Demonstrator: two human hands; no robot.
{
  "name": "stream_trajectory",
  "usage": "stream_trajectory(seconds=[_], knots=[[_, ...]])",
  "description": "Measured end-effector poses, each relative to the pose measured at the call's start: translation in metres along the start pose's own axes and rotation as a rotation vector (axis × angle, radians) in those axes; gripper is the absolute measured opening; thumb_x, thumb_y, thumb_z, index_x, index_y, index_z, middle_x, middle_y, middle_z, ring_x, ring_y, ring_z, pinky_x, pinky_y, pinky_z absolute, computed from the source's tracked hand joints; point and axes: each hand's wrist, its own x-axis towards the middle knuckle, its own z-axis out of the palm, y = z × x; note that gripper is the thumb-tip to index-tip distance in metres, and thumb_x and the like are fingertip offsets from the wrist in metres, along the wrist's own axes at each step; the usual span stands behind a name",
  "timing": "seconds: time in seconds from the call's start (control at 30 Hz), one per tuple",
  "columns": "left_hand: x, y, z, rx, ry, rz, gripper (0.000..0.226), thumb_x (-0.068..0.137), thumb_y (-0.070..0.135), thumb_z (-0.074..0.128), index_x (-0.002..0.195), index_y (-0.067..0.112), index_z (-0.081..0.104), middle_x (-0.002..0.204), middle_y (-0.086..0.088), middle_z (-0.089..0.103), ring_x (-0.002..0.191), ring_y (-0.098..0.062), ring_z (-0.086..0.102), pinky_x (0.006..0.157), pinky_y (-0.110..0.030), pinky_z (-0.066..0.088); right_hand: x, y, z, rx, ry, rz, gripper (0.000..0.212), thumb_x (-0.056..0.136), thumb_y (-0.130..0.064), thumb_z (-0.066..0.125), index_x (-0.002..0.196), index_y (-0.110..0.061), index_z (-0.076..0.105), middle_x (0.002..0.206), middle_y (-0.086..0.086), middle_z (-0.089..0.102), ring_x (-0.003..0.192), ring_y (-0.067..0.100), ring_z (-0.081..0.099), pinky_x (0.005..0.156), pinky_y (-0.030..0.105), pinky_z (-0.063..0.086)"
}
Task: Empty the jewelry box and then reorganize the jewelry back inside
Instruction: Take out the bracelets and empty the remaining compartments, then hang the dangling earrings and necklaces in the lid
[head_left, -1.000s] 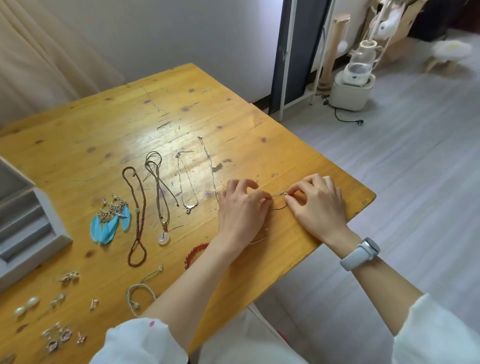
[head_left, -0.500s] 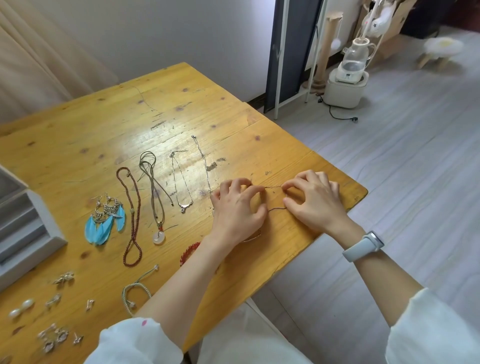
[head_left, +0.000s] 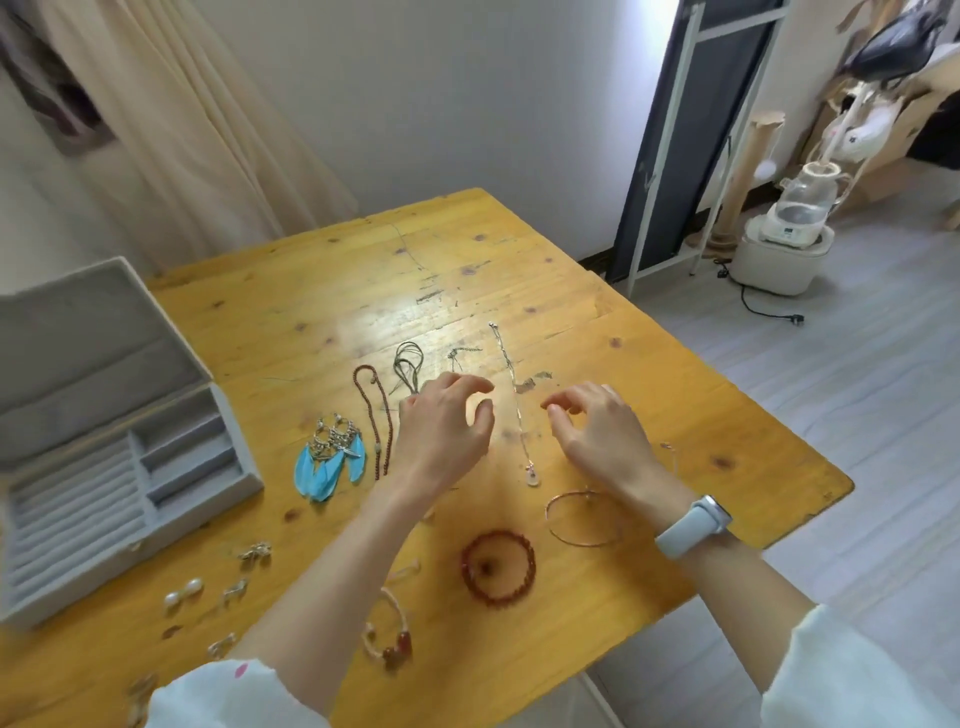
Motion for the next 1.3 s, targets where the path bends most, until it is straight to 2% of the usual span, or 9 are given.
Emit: stream_trajectory(seconds=[0.13,0.27,0.47,0.73,0.8,0.9,1.03,1.13,1.3], knots=[[-0.001,-0.055,-0.047,0.117,0.102,-0.135,0.025,0.091,0.025,0.047,0.112,0.022,0.061,0.116,0.003,0.058,0.113,-0.017,0.048,0.093,-0.035,0.029,0.028,-0.05,0.039,0.019,-0.148,-0.152,0.018,0.09,-0.019,0.048,0.1,-0.015,0.063,0.095,-0.002,0.061,0.095,0.014,0.051,0.084,0.027,0.039],[-0.018,-0.112,-0.083,0.254,0.166,-0.308,0.027,0.092,0.025,0.045,0.115,0.022,0.059,0.122,0.001,0.055,0.118,-0.017,0.042,0.099,-0.037,0.025,0.055,-0.098,0.09,-0.035,-0.279,-0.304,0.023,0.092,-0.021,0.047,0.106,-0.014,0.063,0.103,0.003,0.064,0.1,0.019,0.052,0.085,0.03,0.042],[-0.053,-0.168,-0.098,0.369,0.21,-0.49,0.034,0.092,0.031,0.043,0.123,0.025,0.054,0.133,0.002,0.046,0.125,-0.016,0.034,0.102,-0.037,0.02,0.095,-0.139,0.151,-0.292,-0.394,-0.339,0.03,0.091,-0.025,0.047,0.119,-0.019,0.056,0.118,0.005,0.058,0.116,0.025,0.042,0.094,0.039,0.036],[-0.055,-0.185,-0.097,0.296,0.244,-0.439,0.03,0.092,0.03,0.043,0.118,0.023,0.055,0.129,0.005,0.046,0.122,-0.012,0.034,0.1,-0.031,0.018,0.107,-0.14,0.169,-0.355,-0.485,-0.324,0.014,0.085,-0.009,0.046,0.088,-0.01,0.059,0.103,0.01,0.055,0.1,0.028,0.048,0.082,0.036,0.042],[-0.048,-0.183,-0.096,0.307,0.278,-0.426,0.028,0.092,0.03,0.044,0.113,0.02,0.058,0.127,0.004,0.048,0.12,-0.012,0.036,0.098,-0.031,0.019,0.107,-0.137,0.169,-0.372,-0.472,-0.349,0.011,0.087,-0.01,0.045,0.089,-0.01,0.056,0.102,0.01,0.054,0.1,0.027,0.047,0.083,0.037,0.042],[-0.037,-0.18,-0.094,0.323,0.319,-0.391,0.029,0.091,0.029,0.046,0.116,0.021,0.057,0.125,0.003,0.047,0.118,-0.014,0.037,0.095,-0.032,0.021,0.105,-0.134,0.164,-0.368,-0.421,-0.35,0.018,0.092,-0.021,0.045,0.104,-0.011,0.053,0.107,0.007,0.054,0.104,0.026,0.046,0.086,0.037,0.04],[-0.016,-0.172,-0.083,0.37,0.148,-0.287,0.035,0.094,0.036,0.041,0.123,0.022,0.053,0.126,0.003,0.049,0.12,-0.017,0.036,0.096,-0.036,0.021,0.101,-0.13,0.164,-0.398,-0.374,-0.341,0.019,0.091,-0.023,0.048,0.105,-0.014,0.057,0.107,0.006,0.057,0.102,0.024,0.047,0.087,0.036,0.038],[-0.002,-0.163,-0.071,0.464,0.006,-0.227,0.035,0.096,0.036,0.036,0.117,0.02,0.058,0.12,-0.001,0.052,0.117,-0.021,0.037,0.093,-0.038,0.024,0.096,-0.126,0.168,-0.346,-0.323,-0.338,0.02,0.09,-0.021,0.049,0.105,-0.011,0.056,0.107,0.007,0.055,0.103,0.024,0.047,0.088,0.035,0.04],[0.009,-0.159,-0.06,0.47,0.008,-0.191,0.031,0.095,0.036,0.04,0.11,0.021,0.062,0.113,0.0,0.054,0.11,-0.02,0.043,0.089,-0.037,0.027,0.096,-0.116,0.161,-0.192,-0.316,-0.34,0.009,0.087,-0.016,0.055,0.093,-0.01,0.052,0.093,0.004,0.055,0.088,0.019,0.049,0.076,0.027,0.04]])
